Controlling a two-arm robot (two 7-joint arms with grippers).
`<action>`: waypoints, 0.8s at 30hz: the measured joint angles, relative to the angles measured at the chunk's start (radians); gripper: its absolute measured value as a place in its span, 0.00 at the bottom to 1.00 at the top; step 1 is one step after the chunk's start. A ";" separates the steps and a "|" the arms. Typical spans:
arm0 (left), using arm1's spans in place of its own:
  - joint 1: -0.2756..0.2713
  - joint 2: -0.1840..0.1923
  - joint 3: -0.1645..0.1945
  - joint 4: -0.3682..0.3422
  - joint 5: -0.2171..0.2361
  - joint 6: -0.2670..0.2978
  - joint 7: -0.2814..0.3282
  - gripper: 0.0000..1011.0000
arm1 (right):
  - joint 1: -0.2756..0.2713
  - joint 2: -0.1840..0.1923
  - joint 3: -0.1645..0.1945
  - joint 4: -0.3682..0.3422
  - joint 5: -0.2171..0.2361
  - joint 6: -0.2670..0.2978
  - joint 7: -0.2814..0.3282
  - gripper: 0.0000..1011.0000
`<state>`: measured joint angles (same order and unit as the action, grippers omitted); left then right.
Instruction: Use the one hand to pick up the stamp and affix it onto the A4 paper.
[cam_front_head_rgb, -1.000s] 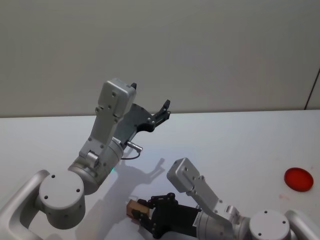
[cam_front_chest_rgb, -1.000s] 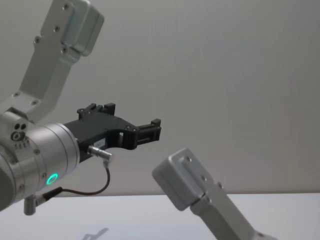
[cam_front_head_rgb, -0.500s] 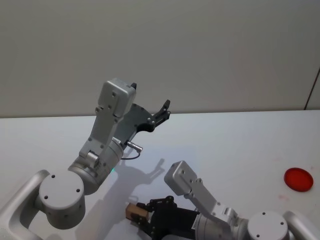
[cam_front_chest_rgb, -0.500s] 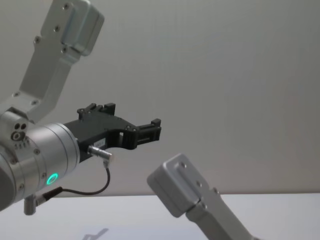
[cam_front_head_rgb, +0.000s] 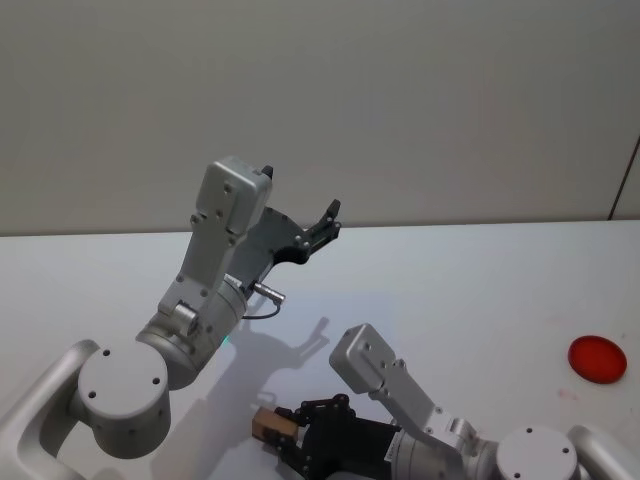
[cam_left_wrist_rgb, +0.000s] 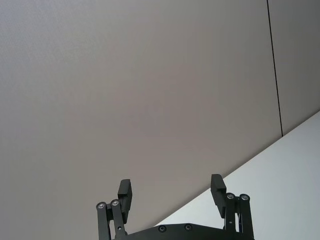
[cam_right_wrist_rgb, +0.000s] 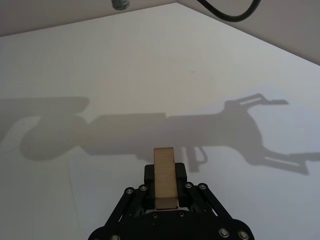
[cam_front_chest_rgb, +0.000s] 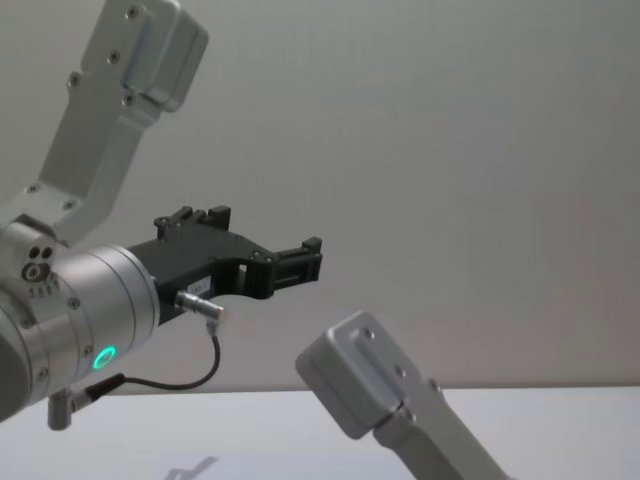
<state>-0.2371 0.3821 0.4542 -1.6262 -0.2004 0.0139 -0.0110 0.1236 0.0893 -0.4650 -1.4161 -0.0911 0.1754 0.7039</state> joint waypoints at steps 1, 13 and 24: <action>0.000 0.000 0.000 0.000 0.000 0.000 0.000 0.99 | -0.001 0.001 -0.001 -0.002 0.003 0.000 -0.002 0.23; 0.000 0.000 0.000 0.000 0.000 0.000 0.000 0.99 | -0.007 0.008 -0.003 -0.047 0.037 -0.019 -0.018 0.23; 0.000 0.000 0.000 0.000 0.000 0.000 0.000 0.99 | -0.012 0.016 -0.004 -0.103 0.069 -0.045 -0.020 0.23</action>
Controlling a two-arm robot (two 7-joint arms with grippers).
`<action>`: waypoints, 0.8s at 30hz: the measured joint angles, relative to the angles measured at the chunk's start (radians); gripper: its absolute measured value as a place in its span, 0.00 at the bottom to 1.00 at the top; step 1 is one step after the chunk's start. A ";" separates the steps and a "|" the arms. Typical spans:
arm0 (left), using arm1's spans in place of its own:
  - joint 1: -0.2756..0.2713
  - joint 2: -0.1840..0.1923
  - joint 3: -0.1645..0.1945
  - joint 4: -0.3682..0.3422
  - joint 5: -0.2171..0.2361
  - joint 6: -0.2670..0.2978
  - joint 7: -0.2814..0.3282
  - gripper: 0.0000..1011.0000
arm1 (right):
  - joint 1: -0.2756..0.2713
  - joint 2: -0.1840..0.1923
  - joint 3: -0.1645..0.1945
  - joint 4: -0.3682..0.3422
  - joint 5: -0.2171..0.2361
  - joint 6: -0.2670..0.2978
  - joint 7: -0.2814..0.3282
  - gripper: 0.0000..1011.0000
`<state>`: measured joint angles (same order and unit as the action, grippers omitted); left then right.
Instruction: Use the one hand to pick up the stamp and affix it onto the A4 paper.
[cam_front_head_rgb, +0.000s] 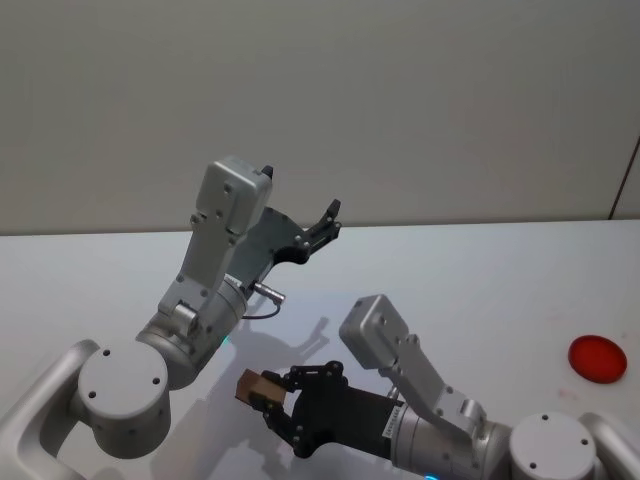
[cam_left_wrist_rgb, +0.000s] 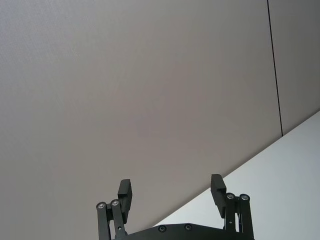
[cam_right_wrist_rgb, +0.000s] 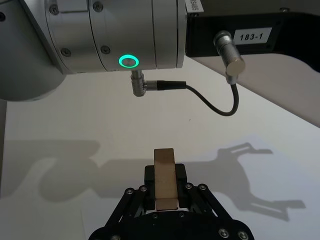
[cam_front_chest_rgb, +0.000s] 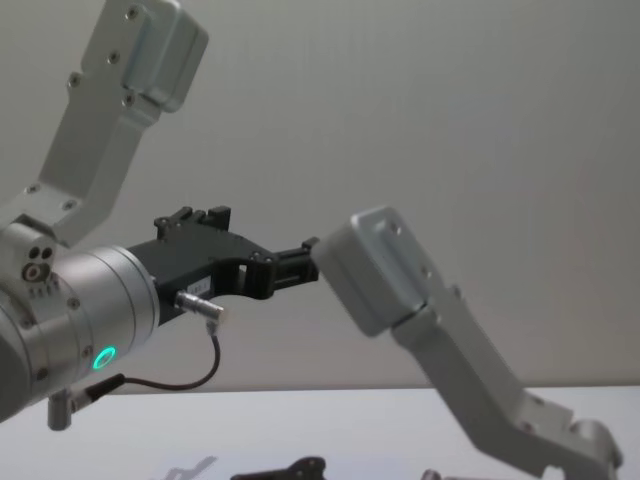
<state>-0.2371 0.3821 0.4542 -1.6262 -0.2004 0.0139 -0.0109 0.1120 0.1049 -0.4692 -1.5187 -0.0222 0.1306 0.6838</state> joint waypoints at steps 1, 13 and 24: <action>0.000 0.000 0.000 0.000 0.000 0.000 0.000 0.99 | -0.002 0.003 0.001 -0.008 0.005 -0.002 -0.001 0.23; 0.000 0.000 0.000 0.000 0.000 0.000 0.000 0.99 | -0.038 0.061 0.030 -0.083 0.049 -0.008 -0.034 0.23; 0.000 0.000 0.000 0.000 0.000 0.000 0.000 0.99 | -0.106 0.168 0.095 -0.180 0.131 0.003 -0.126 0.23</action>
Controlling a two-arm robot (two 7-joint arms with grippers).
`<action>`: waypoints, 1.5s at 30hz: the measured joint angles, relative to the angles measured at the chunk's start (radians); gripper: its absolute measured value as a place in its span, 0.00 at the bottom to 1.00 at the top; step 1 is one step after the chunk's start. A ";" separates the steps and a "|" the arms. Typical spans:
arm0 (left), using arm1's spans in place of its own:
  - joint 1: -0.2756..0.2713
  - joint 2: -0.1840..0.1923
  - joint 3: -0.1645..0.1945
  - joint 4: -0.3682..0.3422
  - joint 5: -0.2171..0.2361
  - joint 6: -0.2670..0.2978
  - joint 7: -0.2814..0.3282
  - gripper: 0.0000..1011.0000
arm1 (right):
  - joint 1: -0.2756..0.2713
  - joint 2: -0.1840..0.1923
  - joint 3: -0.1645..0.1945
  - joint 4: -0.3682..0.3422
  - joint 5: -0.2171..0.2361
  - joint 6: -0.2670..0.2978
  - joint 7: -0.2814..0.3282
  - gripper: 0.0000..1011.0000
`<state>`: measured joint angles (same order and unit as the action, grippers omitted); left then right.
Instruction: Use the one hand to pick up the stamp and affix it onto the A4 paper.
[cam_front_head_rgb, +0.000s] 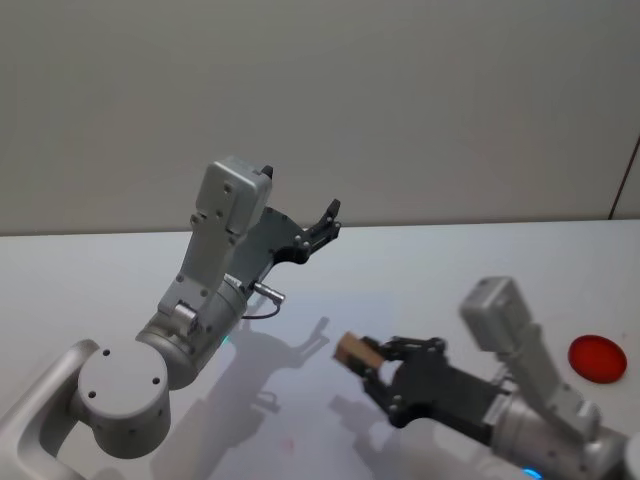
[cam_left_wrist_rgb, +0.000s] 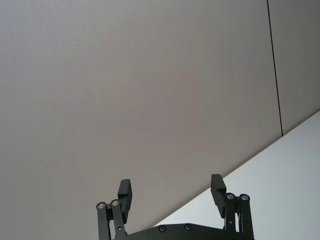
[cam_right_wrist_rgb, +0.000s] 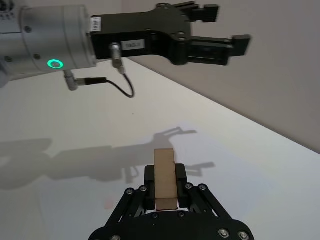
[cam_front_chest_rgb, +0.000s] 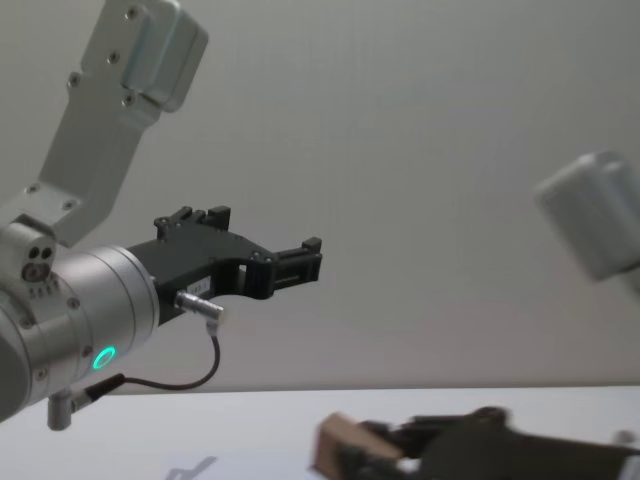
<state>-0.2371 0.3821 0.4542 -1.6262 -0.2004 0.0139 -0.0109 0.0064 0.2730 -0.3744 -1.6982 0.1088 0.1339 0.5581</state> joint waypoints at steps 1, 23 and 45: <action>0.000 0.000 0.000 0.000 0.000 0.000 0.000 0.99 | -0.011 0.017 0.011 -0.015 0.012 0.001 -0.015 0.23; 0.000 0.000 0.000 0.000 0.000 0.000 0.000 0.99 | -0.163 0.219 0.163 -0.136 0.192 -0.031 -0.268 0.23; 0.000 0.000 0.000 0.000 0.000 0.000 0.000 0.99 | -0.266 0.279 0.225 -0.084 0.255 -0.075 -0.432 0.23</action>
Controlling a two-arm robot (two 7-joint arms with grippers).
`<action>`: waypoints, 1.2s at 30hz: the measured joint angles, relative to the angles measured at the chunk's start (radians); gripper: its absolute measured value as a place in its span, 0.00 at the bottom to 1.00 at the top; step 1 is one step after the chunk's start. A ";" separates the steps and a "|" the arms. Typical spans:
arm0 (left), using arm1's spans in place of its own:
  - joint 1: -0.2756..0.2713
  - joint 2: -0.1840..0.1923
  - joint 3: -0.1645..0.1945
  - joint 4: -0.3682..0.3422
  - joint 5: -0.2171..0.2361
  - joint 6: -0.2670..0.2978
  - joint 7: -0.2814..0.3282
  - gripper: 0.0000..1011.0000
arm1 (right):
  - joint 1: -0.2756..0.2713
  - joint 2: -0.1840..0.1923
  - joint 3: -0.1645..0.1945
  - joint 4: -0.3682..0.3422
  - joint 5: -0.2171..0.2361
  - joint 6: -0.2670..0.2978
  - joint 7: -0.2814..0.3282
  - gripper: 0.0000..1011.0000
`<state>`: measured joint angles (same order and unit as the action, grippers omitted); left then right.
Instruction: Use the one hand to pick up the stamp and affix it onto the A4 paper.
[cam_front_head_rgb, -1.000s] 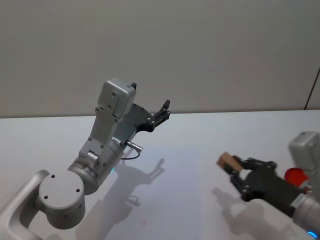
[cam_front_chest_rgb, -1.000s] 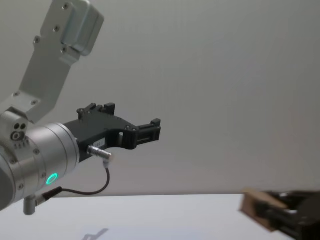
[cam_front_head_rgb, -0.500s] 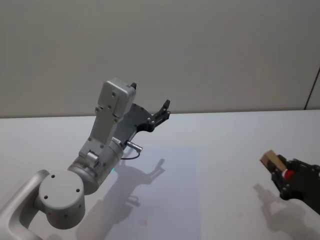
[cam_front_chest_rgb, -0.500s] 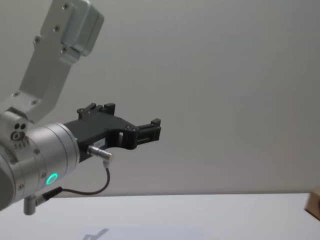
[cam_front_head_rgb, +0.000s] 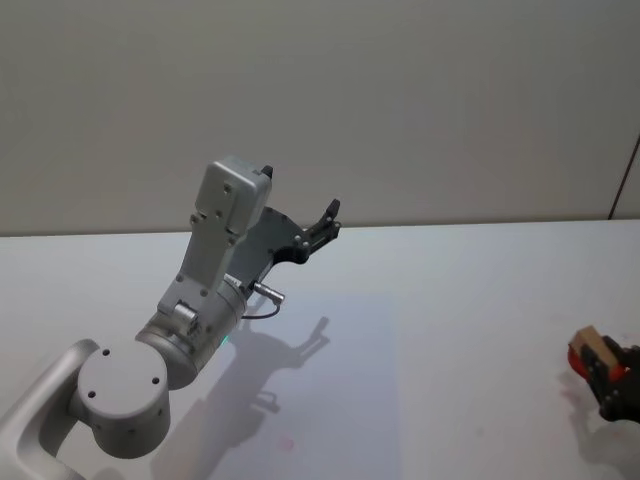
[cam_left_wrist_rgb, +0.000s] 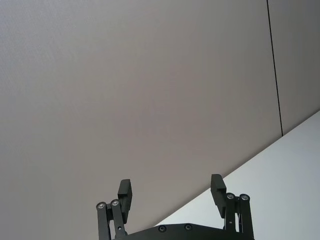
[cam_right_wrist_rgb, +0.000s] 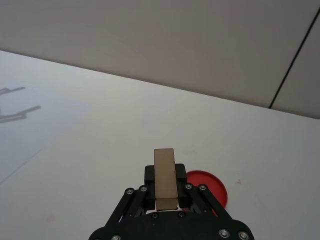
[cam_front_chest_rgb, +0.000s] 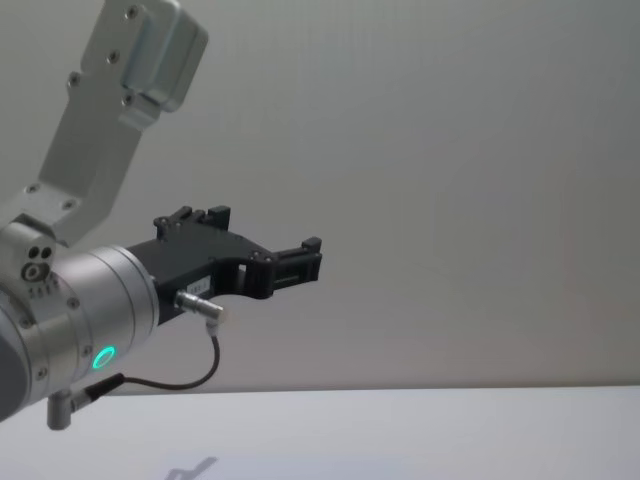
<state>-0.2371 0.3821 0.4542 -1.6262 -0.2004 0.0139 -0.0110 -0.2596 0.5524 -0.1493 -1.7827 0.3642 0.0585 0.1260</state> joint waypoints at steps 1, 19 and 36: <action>0.000 0.000 0.000 0.000 0.000 0.000 0.000 0.99 | -0.001 0.000 0.001 0.003 0.000 -0.001 -0.004 0.23; 0.000 0.000 0.000 0.000 0.000 0.000 0.000 0.99 | 0.039 -0.021 0.011 0.090 -0.026 -0.018 -0.035 0.23; 0.000 0.000 0.000 0.000 0.000 0.000 0.000 0.99 | 0.088 -0.051 0.002 0.157 -0.052 -0.021 -0.008 0.23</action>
<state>-0.2371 0.3821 0.4542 -1.6262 -0.2004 0.0139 -0.0109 -0.1719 0.5013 -0.1469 -1.6257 0.3123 0.0371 0.1181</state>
